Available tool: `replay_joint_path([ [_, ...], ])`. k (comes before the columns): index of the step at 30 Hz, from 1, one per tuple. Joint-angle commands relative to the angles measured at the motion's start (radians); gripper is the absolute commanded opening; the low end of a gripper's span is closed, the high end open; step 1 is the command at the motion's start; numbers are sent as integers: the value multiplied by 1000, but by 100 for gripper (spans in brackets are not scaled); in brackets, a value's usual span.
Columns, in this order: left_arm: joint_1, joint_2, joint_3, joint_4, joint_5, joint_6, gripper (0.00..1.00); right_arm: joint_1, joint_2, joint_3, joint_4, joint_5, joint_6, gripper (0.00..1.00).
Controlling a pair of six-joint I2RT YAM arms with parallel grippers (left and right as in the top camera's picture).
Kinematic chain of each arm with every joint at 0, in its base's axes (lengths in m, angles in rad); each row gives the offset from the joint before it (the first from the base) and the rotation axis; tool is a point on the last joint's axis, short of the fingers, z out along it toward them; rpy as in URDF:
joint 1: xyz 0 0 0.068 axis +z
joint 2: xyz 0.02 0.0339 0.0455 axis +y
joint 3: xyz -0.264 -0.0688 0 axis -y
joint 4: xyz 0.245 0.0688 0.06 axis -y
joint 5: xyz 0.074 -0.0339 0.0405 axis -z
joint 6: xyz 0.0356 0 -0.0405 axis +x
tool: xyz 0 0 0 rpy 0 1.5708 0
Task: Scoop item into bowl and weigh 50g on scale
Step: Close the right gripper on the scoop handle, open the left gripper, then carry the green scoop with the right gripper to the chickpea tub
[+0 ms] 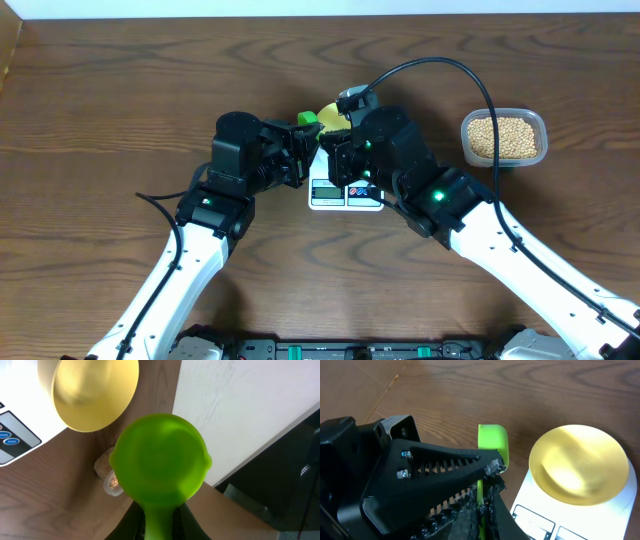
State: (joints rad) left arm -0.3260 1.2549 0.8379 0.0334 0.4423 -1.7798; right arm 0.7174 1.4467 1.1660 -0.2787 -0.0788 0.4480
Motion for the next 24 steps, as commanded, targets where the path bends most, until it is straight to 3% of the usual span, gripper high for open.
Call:
replay_joint_path([
  [1, -1, -7, -15, 5, 2, 13, 7, -2, 5, 18, -5, 20, 0, 1],
  [6, -1, -7, -15, 5, 2, 56, 8, -5, 5, 18, -5, 21, 0, 1],
  [9, -1, -7, -15, 5, 1, 150, 40, -12, 5, 18, -4, 20, -2, 1],
  [18, -1, -7, -15, 9, -13, 751, 59, -93, 5, 34, -35, -139, -19, 1],
  [19, -1, -8, -15, 9, -13, 798, 71, -111, 5, 45, -58, -159, -19, 1],
  [24, 0, -8, -15, 10, -13, 910, 73, -211, 5, 183, -288, -214, -80, 1],
])
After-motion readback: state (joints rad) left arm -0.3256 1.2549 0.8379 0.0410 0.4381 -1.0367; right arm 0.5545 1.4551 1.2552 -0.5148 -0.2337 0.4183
